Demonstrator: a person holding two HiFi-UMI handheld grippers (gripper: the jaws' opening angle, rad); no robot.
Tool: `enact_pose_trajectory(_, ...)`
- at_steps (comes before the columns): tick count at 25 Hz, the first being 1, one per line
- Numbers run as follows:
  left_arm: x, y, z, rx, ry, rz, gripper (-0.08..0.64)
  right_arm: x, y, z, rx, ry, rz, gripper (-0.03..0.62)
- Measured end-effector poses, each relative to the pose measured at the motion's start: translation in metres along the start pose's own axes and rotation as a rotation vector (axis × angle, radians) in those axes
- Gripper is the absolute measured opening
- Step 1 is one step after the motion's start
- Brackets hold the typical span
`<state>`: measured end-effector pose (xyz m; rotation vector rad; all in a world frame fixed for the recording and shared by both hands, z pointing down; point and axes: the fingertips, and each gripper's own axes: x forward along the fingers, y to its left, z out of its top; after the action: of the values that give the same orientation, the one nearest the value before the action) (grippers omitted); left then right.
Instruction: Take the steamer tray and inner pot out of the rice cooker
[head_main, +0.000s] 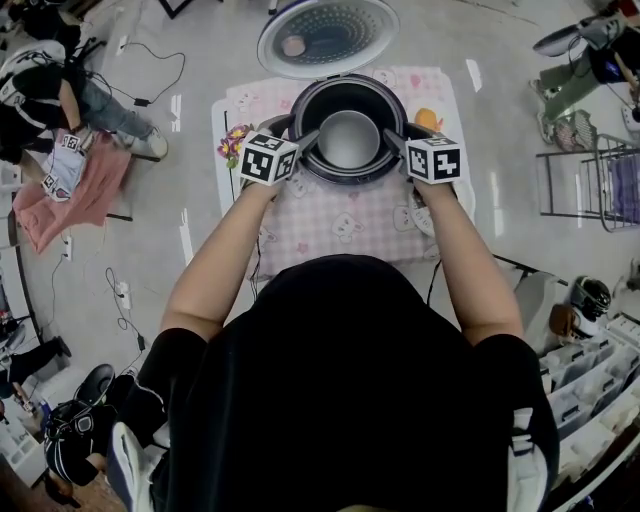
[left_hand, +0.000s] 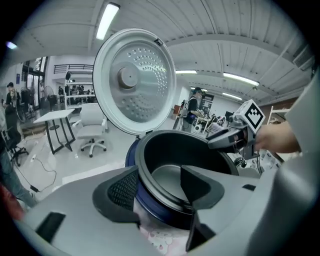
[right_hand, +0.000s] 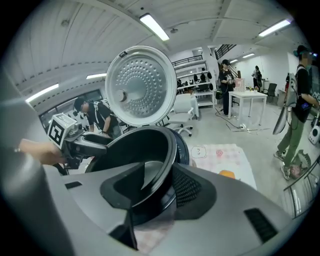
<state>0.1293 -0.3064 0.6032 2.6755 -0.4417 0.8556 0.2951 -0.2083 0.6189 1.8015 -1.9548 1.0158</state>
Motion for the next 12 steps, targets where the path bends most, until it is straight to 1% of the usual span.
enact_pose_trajectory(3, -0.001, 0.003, 0.004, -0.122, -0.043, -0.019, 0.264, 0.000, 0.000, 0.002, 0.056, -0.020, 0.006, 0.173)
enact_pose_trajectory(6, -0.003, 0.007, 0.008, -0.277, -0.116, -0.050, 0.262, -0.001, -0.002, 0.001, 0.105, -0.029, 0.035, 0.164)
enact_pose_trajectory(7, -0.004, 0.010, 0.009, -0.333, -0.143, -0.060, 0.250, -0.003, -0.002, 0.001, 0.130, -0.037, 0.048, 0.158)
enact_pose_trajectory(10, -0.006, 0.011, 0.012, -0.478, -0.204, -0.109, 0.218, -0.009, -0.004, 0.003, 0.211, -0.074, 0.079, 0.123)
enact_pose_trajectory(12, -0.008, 0.012, 0.012, -0.545, -0.224, -0.133, 0.195, -0.013, -0.004, 0.006, 0.248, -0.104, 0.093, 0.086)
